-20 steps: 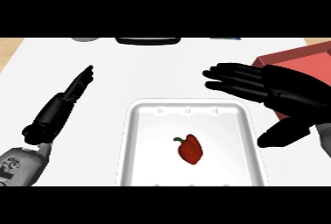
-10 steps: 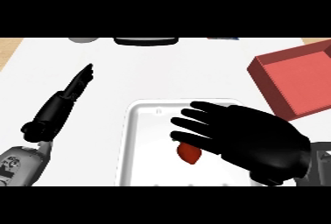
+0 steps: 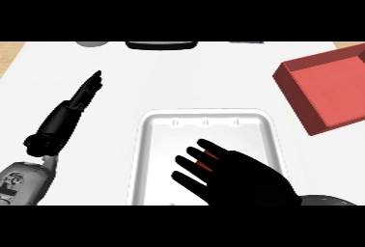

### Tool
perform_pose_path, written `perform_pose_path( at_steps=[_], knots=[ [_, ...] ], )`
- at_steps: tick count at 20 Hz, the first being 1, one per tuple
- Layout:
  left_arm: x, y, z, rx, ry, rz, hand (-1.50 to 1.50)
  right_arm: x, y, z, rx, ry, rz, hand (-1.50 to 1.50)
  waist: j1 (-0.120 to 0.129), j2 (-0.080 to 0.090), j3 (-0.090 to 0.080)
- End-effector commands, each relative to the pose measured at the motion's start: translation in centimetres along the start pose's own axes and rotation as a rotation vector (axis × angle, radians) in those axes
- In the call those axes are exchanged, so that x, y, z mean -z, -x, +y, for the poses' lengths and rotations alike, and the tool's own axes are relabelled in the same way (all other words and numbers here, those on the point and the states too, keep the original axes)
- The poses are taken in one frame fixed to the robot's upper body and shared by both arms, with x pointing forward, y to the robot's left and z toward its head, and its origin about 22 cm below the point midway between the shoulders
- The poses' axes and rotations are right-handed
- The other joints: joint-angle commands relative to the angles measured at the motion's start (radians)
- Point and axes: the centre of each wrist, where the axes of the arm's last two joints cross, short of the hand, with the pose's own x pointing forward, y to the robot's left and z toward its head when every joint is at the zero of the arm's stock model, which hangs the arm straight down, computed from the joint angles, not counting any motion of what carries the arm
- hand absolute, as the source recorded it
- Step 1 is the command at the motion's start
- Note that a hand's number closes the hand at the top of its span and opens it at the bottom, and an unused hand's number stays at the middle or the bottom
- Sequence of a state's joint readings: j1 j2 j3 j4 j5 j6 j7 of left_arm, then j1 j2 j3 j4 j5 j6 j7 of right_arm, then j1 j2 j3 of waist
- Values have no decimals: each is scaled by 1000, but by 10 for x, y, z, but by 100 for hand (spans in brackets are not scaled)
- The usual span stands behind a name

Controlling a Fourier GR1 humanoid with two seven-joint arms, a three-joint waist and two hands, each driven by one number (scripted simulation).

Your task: Pick the bell pepper from the tray and place it in the cardboard box

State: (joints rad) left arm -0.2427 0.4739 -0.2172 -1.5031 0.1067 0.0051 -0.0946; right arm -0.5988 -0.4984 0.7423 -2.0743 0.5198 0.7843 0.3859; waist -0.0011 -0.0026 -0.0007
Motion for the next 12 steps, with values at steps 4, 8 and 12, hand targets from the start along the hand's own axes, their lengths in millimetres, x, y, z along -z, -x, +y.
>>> perform_pose_path(
  at_steps=[4,8,12],
  knots=[
    [-8,1,7,6,-3,-25,0,27,-21,9,-21,-32,67,-150,9,2,0],
    [1,-1,20,-2,-3,-3,0,20,-15,26,-44,17,90,-150,3,2,1],
    [-2,-7,-4,5,10,-4,0,36,-13,40,-40,20,93,-150,6,2,1]
  ],
)
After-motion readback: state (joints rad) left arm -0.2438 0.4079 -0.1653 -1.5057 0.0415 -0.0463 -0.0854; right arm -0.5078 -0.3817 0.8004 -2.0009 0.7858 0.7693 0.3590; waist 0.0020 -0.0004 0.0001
